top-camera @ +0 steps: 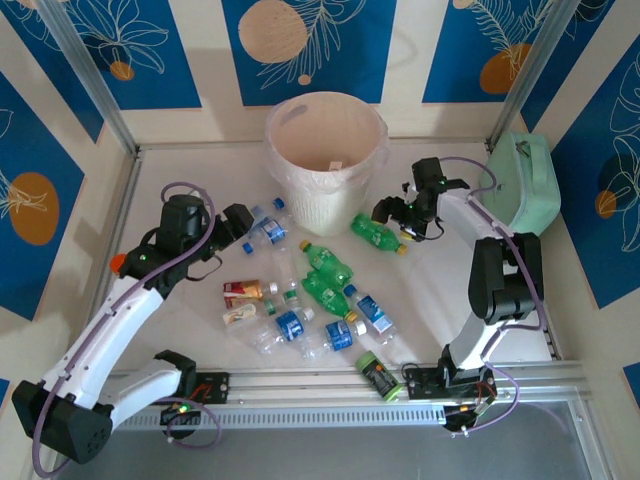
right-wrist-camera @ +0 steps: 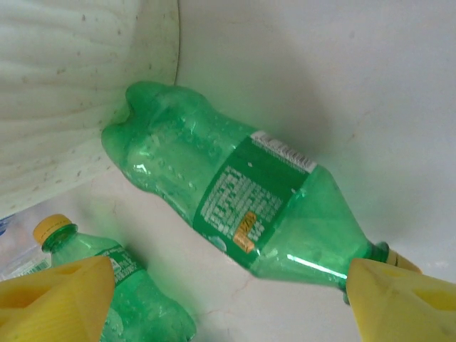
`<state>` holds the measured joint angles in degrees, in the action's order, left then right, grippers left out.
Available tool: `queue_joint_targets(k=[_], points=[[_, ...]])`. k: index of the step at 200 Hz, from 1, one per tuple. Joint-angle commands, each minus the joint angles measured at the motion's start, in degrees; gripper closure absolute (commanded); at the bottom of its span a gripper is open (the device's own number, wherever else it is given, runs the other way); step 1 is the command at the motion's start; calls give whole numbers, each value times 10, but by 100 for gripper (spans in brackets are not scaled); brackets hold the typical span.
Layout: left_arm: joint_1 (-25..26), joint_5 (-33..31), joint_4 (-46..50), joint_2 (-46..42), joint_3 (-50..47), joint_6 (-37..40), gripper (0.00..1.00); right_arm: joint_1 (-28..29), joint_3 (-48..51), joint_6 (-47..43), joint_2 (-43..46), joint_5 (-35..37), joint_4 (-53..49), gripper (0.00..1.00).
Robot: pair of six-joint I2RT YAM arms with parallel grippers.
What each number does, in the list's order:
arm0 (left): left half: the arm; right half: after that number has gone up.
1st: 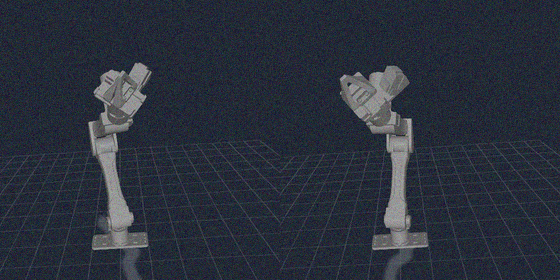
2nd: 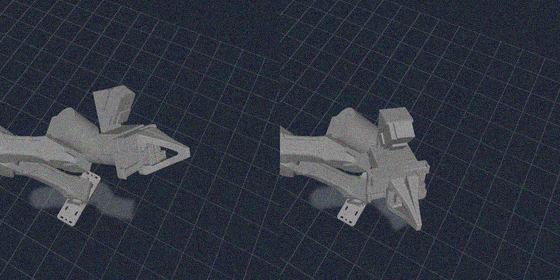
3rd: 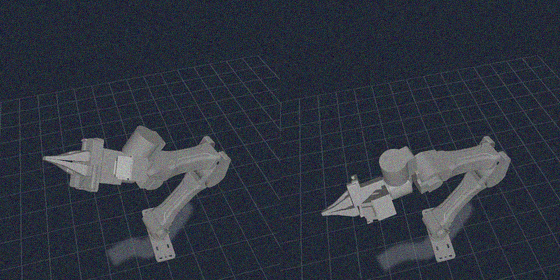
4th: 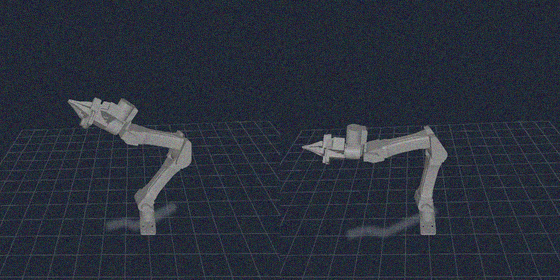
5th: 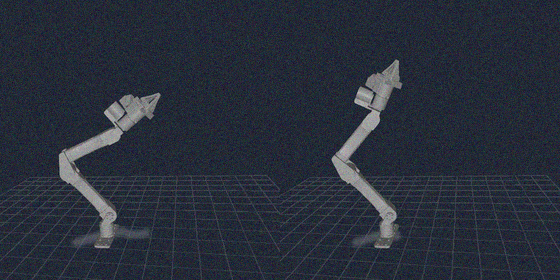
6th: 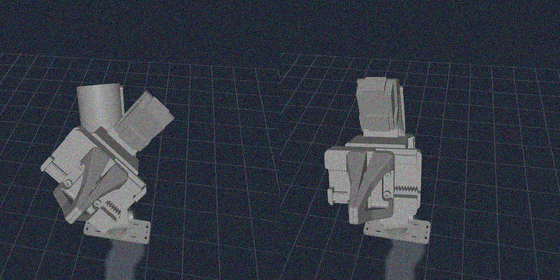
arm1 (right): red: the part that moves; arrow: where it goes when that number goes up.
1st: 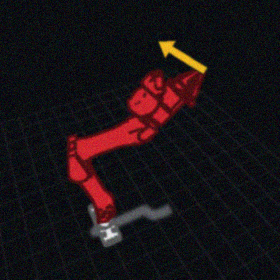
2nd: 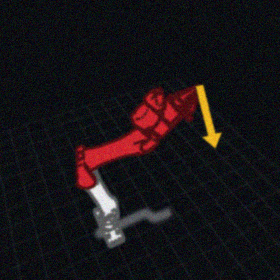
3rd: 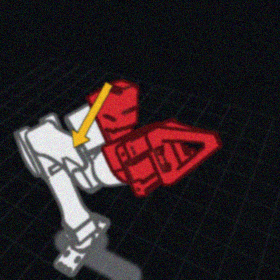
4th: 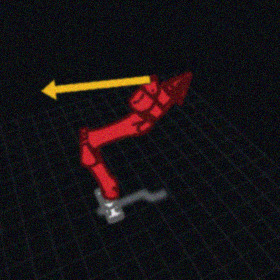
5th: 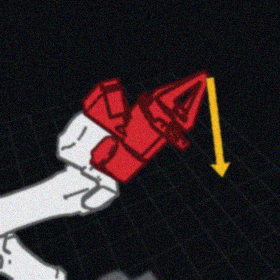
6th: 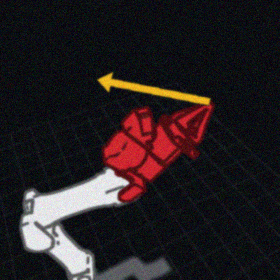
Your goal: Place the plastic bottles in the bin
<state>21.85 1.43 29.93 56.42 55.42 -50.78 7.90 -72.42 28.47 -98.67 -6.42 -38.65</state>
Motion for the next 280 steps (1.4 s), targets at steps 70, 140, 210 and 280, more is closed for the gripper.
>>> queue_joint_targets(k=[70, 140, 210, 280], points=[[-15, 16, -8, 3, -18, -6, 13, 14, -71, -30, -85, 17, -14, 16], [-20, 18, -14, -6, -39, -11, 13, 39, -36, -13, -70, 18, -14, 17], [-23, 27, -30, -4, -51, -16, 13, 74, -9, -9, -65, 41, -26, 19], [-32, 32, -28, -17, -63, -15, 13, 105, -7, -2, -83, 52, -26, 19]])
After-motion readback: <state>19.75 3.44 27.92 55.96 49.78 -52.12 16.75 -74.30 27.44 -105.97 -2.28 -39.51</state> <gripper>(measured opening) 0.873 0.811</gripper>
